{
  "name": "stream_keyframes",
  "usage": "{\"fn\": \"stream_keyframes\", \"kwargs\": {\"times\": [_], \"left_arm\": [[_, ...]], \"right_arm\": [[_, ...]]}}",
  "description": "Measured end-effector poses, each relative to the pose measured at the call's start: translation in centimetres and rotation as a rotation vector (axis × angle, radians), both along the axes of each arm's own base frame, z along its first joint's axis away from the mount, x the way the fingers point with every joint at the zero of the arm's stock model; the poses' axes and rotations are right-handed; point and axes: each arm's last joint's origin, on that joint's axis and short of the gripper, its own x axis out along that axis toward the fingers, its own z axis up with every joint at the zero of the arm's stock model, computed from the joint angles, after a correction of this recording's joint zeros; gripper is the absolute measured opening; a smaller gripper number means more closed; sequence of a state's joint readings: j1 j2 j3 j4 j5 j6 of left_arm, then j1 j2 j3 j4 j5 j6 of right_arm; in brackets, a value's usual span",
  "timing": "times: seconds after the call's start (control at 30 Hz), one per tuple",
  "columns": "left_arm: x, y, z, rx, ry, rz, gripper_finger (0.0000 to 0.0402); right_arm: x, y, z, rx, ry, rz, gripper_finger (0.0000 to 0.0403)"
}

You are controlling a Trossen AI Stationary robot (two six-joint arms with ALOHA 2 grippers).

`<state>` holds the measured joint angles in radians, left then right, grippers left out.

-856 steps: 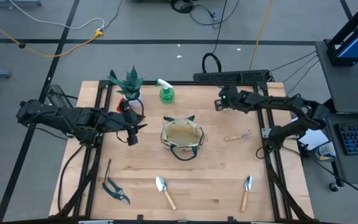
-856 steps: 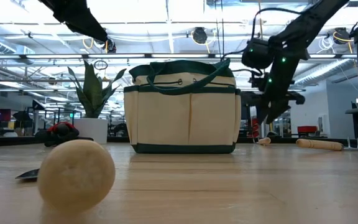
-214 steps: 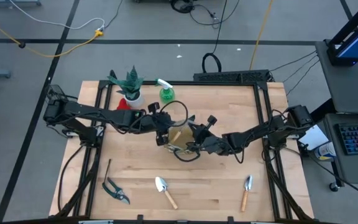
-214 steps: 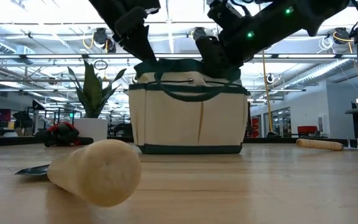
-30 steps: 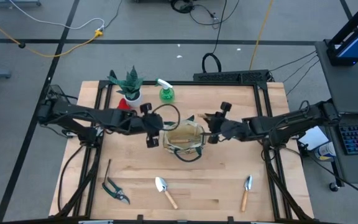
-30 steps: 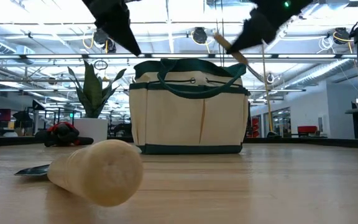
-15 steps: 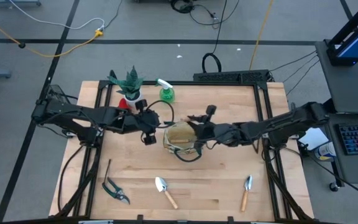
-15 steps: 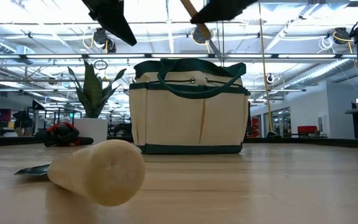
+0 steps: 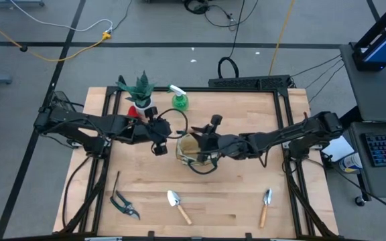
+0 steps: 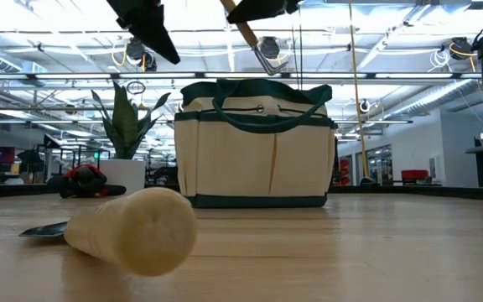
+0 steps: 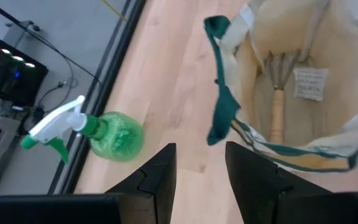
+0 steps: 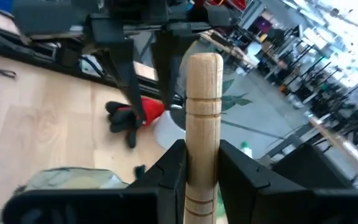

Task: Pick & Place Garden tools in Gardening bag
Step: Put the light brown hand rake into the gardening bag

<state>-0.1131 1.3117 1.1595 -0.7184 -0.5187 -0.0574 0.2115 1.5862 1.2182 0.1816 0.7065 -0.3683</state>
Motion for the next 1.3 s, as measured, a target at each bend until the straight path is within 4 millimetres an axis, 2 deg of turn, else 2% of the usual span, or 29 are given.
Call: {"fn": "stream_keyframes", "kwargs": {"times": [0.5, 0.87, 1.3], "left_arm": [[-1.3, 0.1, 1.2, 0.023, -0.042, 0.027, 0.0145], [-1.5, 0.0, 1.0, 0.006, -0.005, -0.001, 0.0145], [-1.4, -0.1, 0.9, -0.039, -0.001, -0.035, 0.0145]], "right_arm": [[1.2, 0.2, -4.6, 0.148, 0.128, -0.043, 0.0059], [0.2, -1.7, -6.5, 0.153, 0.378, -0.052, 0.006], [1.1, -3.5, -10.4, 0.2, 0.569, 0.068, 0.006]]}}
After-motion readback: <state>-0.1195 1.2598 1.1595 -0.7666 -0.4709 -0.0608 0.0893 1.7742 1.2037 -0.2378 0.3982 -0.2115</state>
